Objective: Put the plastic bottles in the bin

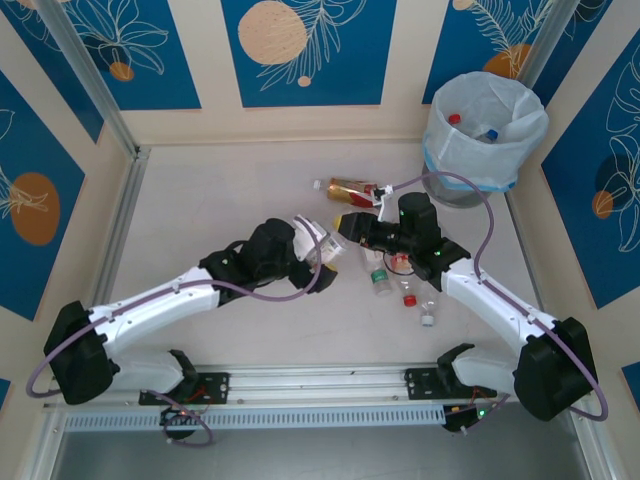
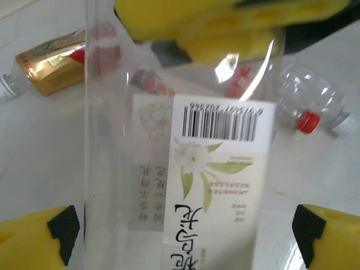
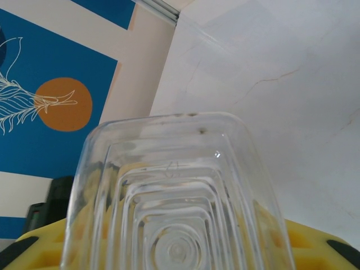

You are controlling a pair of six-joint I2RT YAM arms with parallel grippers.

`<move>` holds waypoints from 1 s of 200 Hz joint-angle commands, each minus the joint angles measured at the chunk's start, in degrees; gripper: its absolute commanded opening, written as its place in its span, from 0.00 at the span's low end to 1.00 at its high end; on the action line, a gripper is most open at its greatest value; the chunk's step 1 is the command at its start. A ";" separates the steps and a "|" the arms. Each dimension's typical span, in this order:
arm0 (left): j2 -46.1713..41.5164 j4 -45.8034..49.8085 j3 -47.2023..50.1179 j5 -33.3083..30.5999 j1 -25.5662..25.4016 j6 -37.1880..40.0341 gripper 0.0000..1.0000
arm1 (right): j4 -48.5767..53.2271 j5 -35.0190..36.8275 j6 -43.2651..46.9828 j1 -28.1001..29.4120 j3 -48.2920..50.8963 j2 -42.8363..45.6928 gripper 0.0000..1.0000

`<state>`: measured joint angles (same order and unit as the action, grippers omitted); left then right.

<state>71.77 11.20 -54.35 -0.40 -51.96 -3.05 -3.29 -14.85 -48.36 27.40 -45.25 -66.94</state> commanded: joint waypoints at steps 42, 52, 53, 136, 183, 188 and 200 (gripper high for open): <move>-6.94 -9.95 5.30 5.02 2.94 -5.05 0.99 | 1.78 1.96 3.57 -0.50 -1.00 1.72 0.00; -8.21 -11.05 6.27 2.09 3.41 -6.79 0.99 | 2.95 2.93 4.65 -0.63 -1.30 2.42 0.00; -8.39 -11.17 6.36 1.73 3.47 -7.06 0.99 | 3.03 3.09 4.80 -0.61 -1.31 2.47 0.00; -10.42 -5.08 11.46 -28.13 6.97 -20.53 0.99 | 6.52 13.19 11.18 -2.30 -4.71 5.90 0.00; -10.42 -4.41 13.86 -31.19 7.76 -24.27 0.99 | -1.07 19.02 11.34 -2.97 -3.72 7.47 0.00; -10.42 -4.27 13.94 -31.75 7.84 -24.73 0.99 | -1.77 19.63 11.52 -3.09 -3.81 7.59 0.00; -10.27 -4.68 14.27 -30.14 8.31 -24.54 0.99 | -3.27 20.86 12.17 -3.46 -3.99 7.87 0.00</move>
<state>61.47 5.65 -41.08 -27.86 -44.71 -24.88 -0.38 1.19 -38.24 24.69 -47.90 -61.01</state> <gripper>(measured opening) 0.989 0.454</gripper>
